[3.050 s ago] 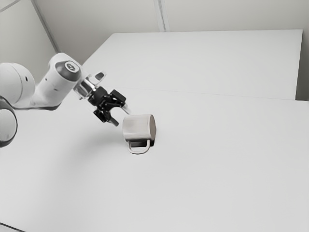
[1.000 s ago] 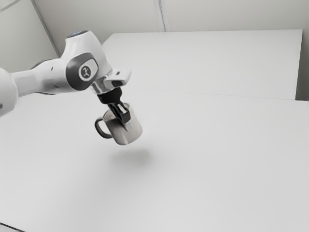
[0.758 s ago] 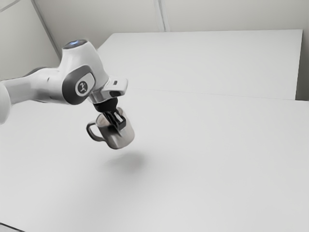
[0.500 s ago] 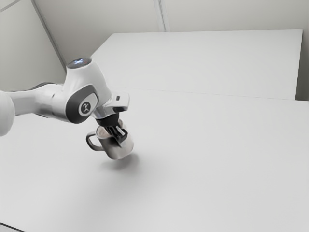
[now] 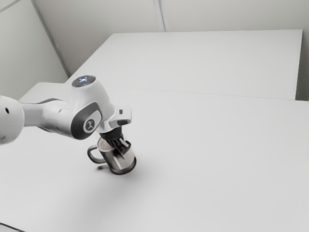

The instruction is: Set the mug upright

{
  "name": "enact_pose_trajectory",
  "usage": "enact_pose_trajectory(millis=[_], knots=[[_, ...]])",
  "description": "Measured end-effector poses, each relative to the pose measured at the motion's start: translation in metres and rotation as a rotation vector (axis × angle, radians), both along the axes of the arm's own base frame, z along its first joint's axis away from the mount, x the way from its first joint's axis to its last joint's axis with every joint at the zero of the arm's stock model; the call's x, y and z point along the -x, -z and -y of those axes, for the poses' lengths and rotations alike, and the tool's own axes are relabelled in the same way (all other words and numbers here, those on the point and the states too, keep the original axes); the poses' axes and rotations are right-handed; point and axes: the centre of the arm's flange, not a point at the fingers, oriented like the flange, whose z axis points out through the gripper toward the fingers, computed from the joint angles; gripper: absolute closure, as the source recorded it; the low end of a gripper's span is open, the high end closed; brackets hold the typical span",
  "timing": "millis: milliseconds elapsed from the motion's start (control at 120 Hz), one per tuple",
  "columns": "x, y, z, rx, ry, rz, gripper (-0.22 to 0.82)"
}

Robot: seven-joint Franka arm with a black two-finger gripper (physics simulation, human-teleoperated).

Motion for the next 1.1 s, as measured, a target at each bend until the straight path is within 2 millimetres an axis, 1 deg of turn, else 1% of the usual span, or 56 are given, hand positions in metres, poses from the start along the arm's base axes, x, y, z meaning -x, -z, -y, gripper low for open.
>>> enact_pose_trajectory(millis=[158, 192, 208, 333, 408, 475, 542, 608, 708, 842, 967, 1100], knots=[[-0.002, 0.011, 0.000, 0.003, -0.023, -0.014, 0.77], [-0.002, 0.012, 0.000, 0.005, -0.027, -0.015, 0.75], [-0.002, 0.012, 0.000, 0.006, -0.029, -0.015, 0.73], [-0.002, 0.012, 0.001, 0.022, -0.042, -0.016, 0.48], [-0.002, 0.008, 0.002, 0.028, -0.046, -0.008, 0.34], [-0.003, -0.002, 0.002, 0.031, -0.047, 0.013, 0.25], [-0.004, -0.013, 0.003, 0.033, -0.046, 0.035, 0.18], [-0.004, -0.027, 0.003, 0.035, -0.047, 0.059, 0.13], [-0.011, -0.055, 0.004, 0.039, -0.045, 0.083, 0.08], [-0.032, -0.105, 0.013, 0.051, -0.038, 0.091, 0.04], [-0.056, -0.151, 0.025, 0.063, -0.030, 0.064, 0.02], [-0.070, -0.193, 0.030, 0.071, -0.027, 0.028, 0.01]])
